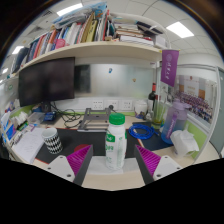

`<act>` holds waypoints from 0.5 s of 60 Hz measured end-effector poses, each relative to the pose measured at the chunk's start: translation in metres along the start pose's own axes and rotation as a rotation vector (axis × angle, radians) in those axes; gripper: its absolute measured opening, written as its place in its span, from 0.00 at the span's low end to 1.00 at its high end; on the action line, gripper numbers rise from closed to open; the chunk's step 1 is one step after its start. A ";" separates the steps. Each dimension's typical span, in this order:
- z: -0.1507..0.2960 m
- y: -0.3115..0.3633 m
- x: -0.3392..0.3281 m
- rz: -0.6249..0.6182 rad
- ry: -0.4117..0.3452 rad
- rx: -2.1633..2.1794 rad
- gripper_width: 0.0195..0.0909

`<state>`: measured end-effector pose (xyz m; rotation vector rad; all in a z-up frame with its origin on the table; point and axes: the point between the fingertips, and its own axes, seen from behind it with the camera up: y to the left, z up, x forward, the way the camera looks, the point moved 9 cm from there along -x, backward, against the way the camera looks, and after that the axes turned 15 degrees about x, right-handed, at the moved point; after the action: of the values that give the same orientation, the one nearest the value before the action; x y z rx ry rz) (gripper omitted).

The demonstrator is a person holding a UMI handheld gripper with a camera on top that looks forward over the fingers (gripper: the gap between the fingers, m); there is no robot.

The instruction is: Pour water

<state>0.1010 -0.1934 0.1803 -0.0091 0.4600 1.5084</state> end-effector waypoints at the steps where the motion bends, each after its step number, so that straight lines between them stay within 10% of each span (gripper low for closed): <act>1: 0.001 -0.003 0.007 0.005 -0.003 0.000 0.92; 14: 0.001 -0.014 0.074 0.071 -0.024 -0.003 0.91; 30: -0.005 -0.016 0.105 0.123 -0.031 0.009 0.39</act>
<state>0.1147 -0.0960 0.1403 0.0505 0.4489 1.6247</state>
